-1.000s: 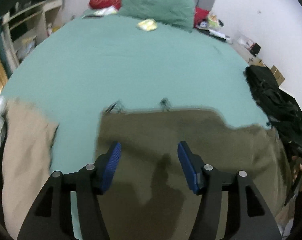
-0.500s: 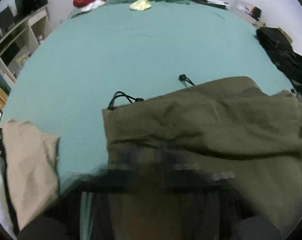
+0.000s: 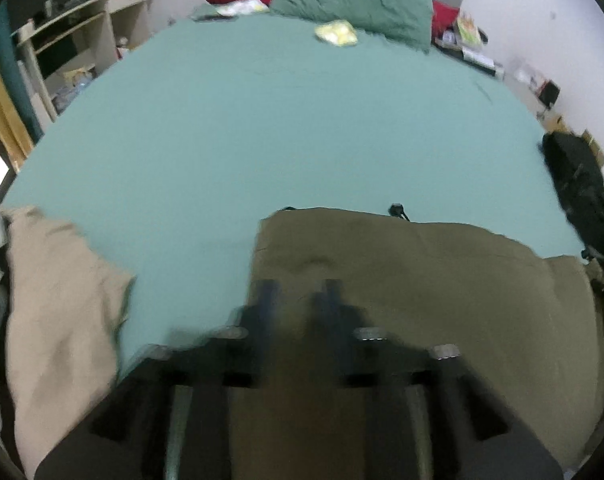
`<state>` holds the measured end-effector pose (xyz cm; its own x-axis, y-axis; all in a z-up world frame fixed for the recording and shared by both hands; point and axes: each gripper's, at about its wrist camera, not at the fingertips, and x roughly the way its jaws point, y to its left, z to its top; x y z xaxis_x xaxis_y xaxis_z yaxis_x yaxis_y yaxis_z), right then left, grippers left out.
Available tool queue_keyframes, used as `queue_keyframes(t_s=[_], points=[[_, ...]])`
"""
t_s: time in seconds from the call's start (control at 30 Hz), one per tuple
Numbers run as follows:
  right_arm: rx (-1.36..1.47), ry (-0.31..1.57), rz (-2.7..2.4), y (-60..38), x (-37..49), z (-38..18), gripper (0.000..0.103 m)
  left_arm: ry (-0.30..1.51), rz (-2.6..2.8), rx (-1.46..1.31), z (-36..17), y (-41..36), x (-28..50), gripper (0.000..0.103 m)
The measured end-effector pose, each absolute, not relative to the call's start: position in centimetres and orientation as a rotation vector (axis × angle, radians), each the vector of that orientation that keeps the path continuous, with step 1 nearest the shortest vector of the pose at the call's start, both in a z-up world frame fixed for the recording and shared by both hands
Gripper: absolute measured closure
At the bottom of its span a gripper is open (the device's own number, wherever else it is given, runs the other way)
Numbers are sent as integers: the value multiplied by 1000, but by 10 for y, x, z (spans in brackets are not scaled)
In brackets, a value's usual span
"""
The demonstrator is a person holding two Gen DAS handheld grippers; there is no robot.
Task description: Fold large clothes
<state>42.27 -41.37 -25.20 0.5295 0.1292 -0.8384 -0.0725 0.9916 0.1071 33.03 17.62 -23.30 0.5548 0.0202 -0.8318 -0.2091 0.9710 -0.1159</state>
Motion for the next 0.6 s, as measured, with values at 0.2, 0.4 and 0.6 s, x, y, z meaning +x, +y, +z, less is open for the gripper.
queue_keyframes(t_s=[0.2, 0.4, 0.6], points=[[174, 882, 103, -449, 347, -211, 41, 925, 115, -316, -224, 190, 247, 41], [249, 957, 133, -460, 271, -225, 38, 929, 73, -420, -253, 169, 185, 32], [412, 1061, 166, -466, 238, -264, 38, 989, 39, -454, -286, 150, 161, 29]])
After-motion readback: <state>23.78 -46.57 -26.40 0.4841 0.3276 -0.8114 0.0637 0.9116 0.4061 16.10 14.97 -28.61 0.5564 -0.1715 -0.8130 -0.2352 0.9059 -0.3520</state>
